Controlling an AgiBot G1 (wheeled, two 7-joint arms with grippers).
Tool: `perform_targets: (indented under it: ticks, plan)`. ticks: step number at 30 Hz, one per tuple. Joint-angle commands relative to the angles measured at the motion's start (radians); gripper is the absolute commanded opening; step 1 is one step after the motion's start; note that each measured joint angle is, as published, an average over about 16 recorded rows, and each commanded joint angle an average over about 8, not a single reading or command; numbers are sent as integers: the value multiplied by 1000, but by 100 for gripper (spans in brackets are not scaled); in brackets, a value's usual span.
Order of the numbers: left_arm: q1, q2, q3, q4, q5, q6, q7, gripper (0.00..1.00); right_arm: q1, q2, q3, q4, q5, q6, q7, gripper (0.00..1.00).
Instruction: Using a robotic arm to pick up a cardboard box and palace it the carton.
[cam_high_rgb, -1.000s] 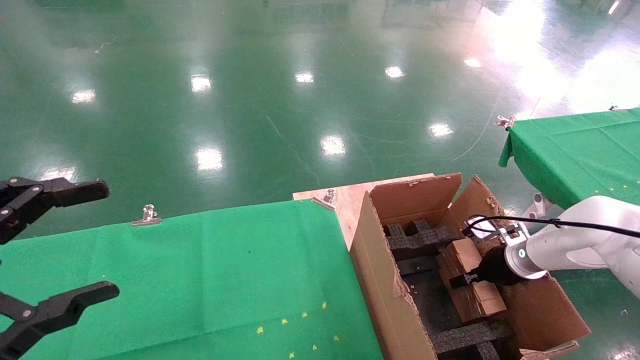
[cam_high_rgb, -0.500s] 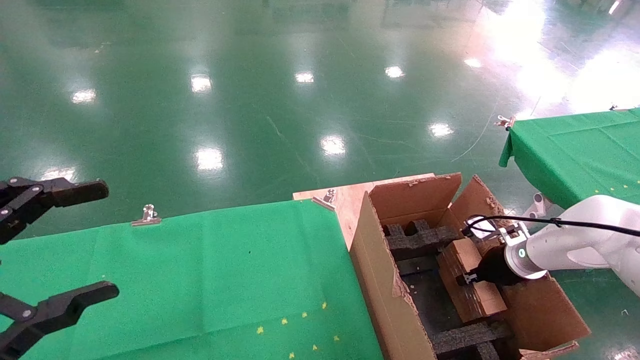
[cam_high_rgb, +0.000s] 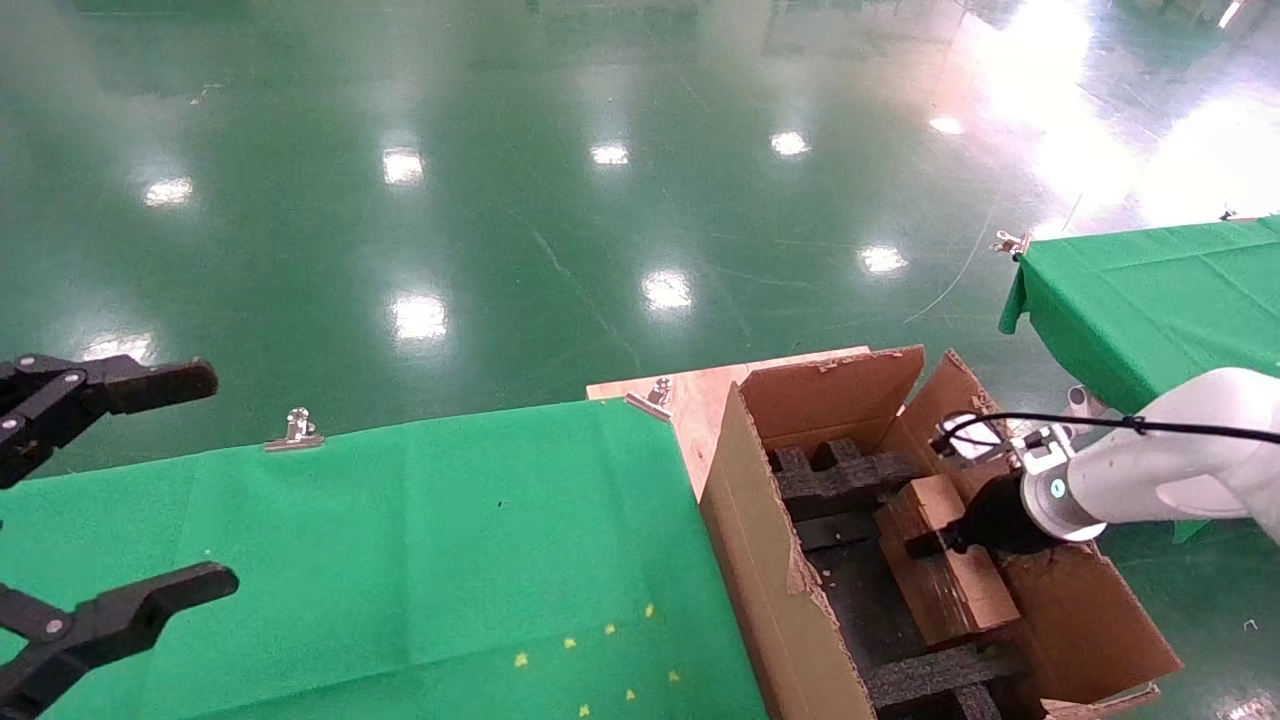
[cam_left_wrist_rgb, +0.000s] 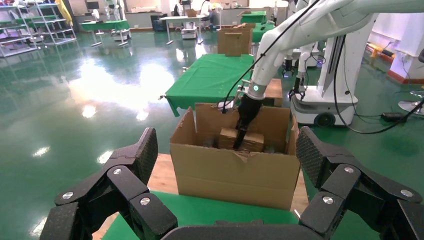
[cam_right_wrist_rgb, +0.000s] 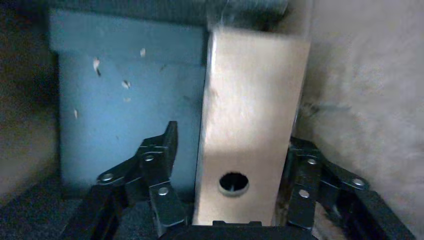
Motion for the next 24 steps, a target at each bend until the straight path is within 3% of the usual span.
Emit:
perform_targets:
  ticks: [1,13,19,24]
  plan:
    - [0,0,0,0,0,0,0,100,11,7,-2,9,-5,3,3,100]
    - [0,0,0,0,0,0,0,100,176,72,-7,157,-62,48,17,100]
    - [0,0,0,0,0,0,0,100,300,143,26,346,-60,46,-9,100]
    - [0,0,0,0,0,0,0,100,370,223,91,531,13,-8,-85,100]
